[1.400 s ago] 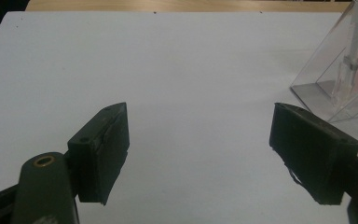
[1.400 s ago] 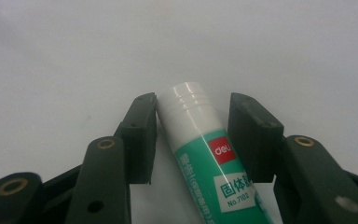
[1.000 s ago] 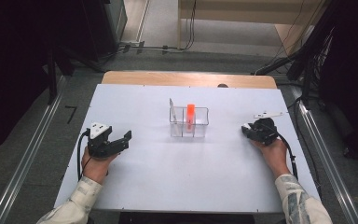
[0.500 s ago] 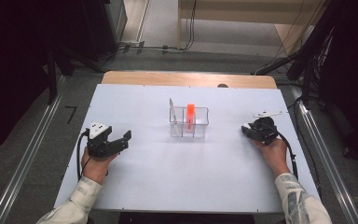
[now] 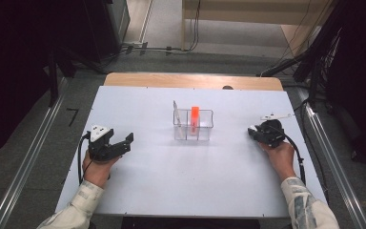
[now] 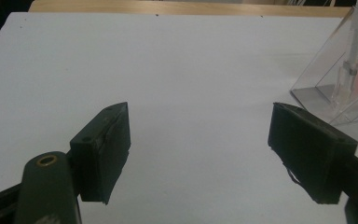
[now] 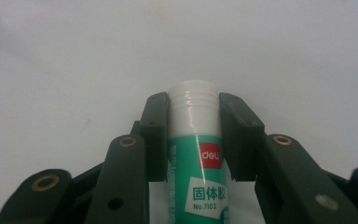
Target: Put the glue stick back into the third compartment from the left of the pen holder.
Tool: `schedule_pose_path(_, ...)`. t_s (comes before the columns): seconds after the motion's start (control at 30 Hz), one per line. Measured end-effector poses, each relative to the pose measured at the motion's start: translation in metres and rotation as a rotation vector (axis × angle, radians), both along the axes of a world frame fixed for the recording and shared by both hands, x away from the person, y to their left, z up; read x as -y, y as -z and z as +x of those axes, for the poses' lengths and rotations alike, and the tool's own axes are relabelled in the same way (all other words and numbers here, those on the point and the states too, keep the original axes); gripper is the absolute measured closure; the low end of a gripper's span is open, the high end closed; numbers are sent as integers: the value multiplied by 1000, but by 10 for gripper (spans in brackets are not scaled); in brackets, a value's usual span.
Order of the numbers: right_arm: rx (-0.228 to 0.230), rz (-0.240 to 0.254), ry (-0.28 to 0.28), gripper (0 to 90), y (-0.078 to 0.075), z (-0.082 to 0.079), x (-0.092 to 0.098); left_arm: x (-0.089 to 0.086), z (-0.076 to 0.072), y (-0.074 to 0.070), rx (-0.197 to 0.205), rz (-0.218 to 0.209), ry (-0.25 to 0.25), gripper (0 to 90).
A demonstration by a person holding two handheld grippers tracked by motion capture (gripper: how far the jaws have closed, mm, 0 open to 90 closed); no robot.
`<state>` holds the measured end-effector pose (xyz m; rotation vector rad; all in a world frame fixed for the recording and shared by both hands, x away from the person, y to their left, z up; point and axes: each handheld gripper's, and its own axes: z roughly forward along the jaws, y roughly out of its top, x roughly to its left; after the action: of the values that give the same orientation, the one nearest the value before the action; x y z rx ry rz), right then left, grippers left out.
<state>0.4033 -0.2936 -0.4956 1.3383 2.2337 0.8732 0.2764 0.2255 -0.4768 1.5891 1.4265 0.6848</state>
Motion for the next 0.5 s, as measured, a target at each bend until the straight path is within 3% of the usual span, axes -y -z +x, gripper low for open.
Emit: schedule_pose_path(0.5, 18, 41, 14, 632, -10, -4, 4, -1, 0, 0, 0, -2, -5, 213)
